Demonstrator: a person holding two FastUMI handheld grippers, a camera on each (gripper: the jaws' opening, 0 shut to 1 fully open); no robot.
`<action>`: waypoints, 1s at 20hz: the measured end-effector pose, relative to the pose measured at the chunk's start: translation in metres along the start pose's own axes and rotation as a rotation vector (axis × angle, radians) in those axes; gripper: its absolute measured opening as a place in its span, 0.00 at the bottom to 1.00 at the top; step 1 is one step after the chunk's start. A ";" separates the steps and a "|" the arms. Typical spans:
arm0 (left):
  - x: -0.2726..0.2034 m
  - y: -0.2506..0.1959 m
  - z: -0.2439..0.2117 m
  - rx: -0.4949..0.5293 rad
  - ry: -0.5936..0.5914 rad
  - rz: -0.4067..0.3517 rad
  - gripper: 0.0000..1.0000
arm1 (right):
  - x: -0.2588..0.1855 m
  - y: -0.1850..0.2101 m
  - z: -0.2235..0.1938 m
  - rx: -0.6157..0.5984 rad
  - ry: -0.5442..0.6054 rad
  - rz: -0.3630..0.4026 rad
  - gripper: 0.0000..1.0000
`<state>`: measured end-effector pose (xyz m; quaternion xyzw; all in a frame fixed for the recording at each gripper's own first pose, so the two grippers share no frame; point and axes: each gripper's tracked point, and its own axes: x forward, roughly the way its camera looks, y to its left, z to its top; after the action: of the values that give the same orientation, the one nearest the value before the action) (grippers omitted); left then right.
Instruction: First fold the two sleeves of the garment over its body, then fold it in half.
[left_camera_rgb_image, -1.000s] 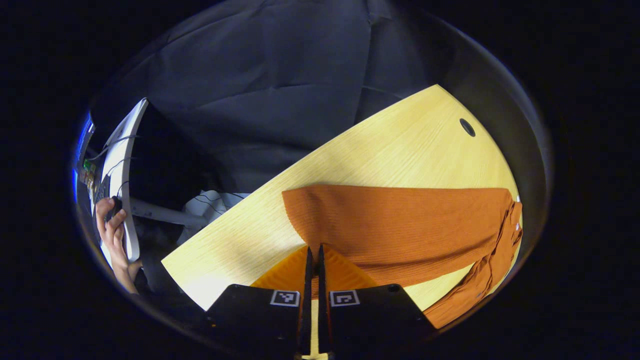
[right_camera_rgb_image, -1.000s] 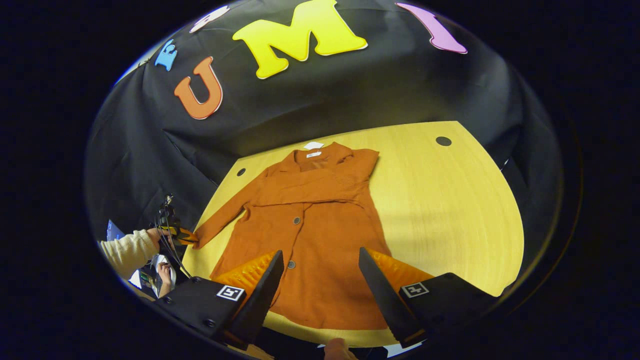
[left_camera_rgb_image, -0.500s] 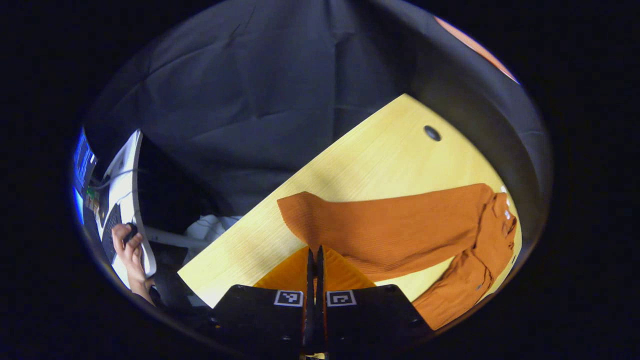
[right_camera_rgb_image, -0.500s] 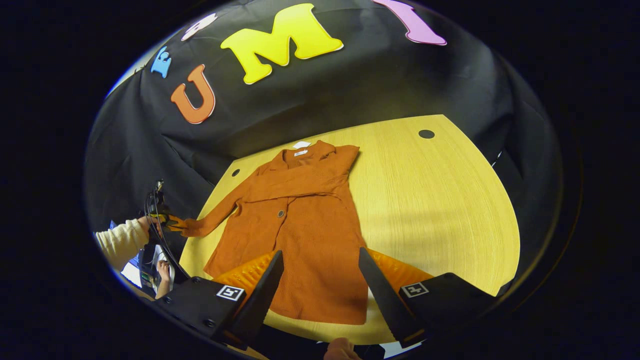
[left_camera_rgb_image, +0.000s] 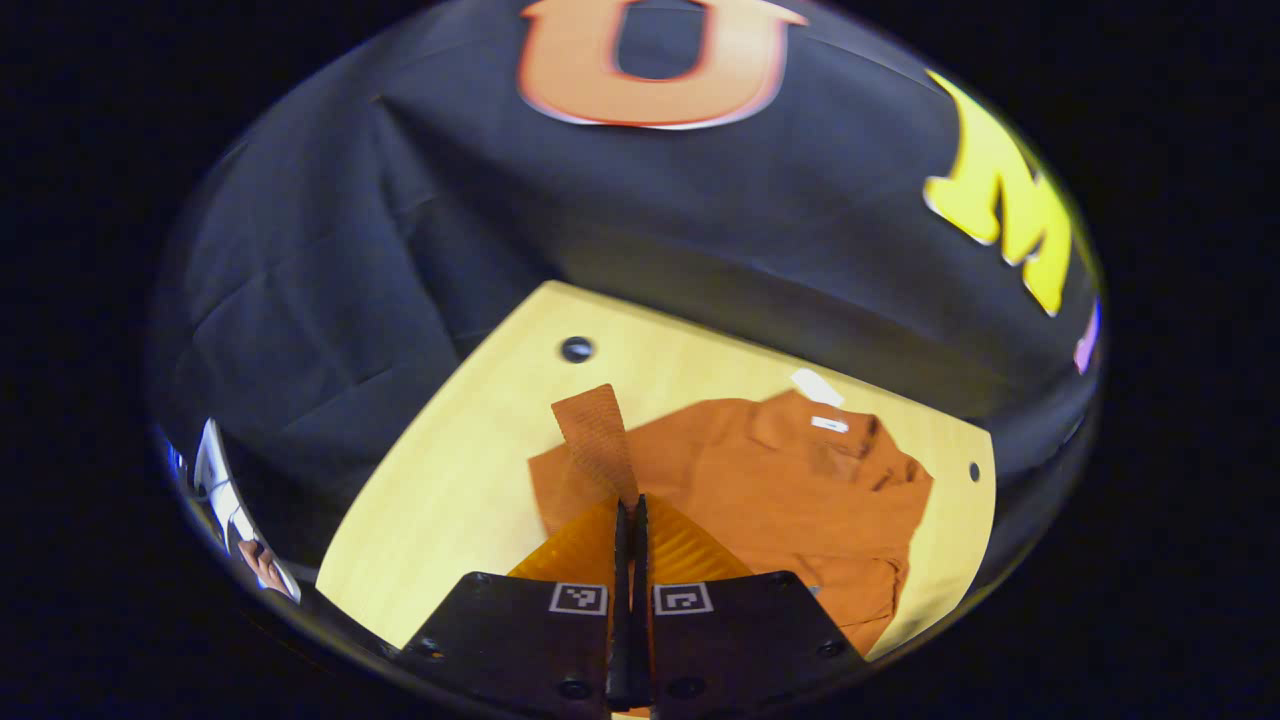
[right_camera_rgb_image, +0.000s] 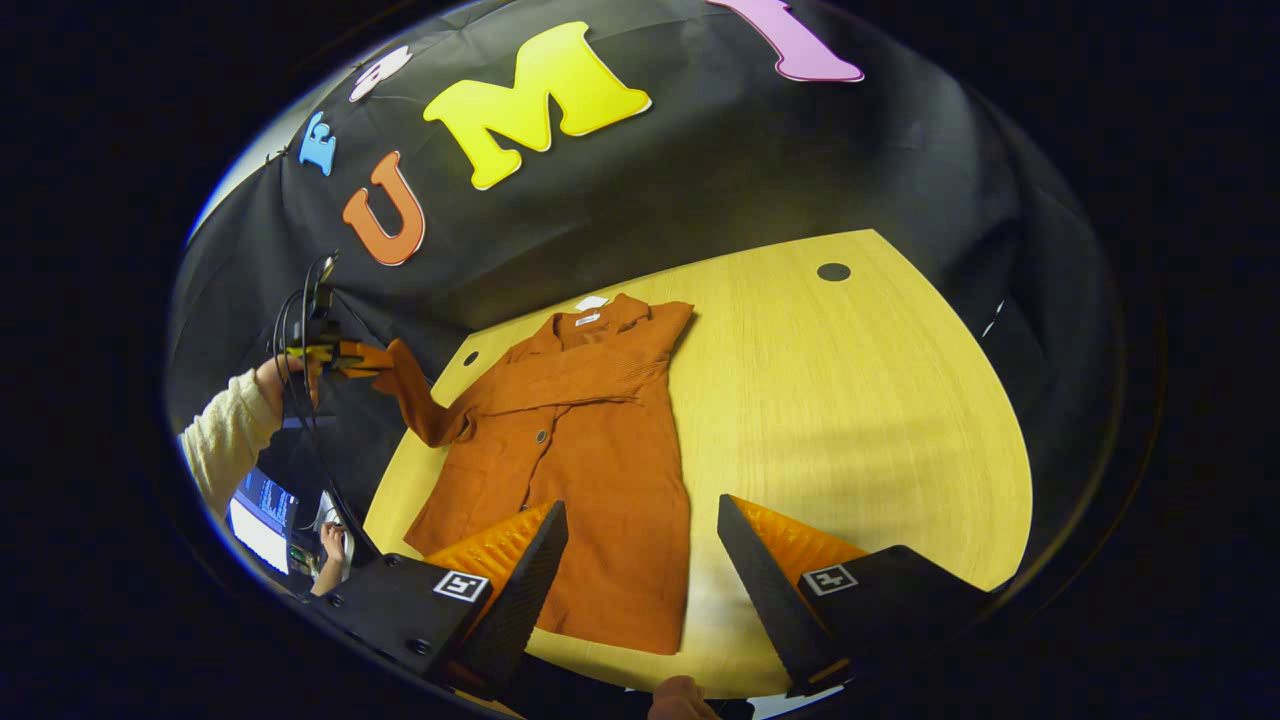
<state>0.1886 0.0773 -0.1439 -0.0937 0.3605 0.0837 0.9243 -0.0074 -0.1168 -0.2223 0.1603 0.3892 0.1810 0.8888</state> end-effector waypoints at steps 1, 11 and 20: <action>0.005 -0.041 -0.002 0.030 0.001 -0.042 0.03 | -0.002 -0.007 0.001 -0.004 -0.002 -0.008 0.94; 0.063 -0.317 -0.091 0.241 0.144 -0.224 0.03 | -0.036 -0.071 -0.023 0.019 0.021 -0.112 0.94; 0.058 -0.360 -0.102 0.171 0.159 -0.285 0.00 | -0.036 -0.083 -0.035 0.035 0.033 -0.139 0.94</action>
<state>0.2443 -0.2902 -0.2163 -0.0710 0.4212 -0.0870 0.9000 -0.0403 -0.2008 -0.2571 0.1454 0.4172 0.1146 0.8898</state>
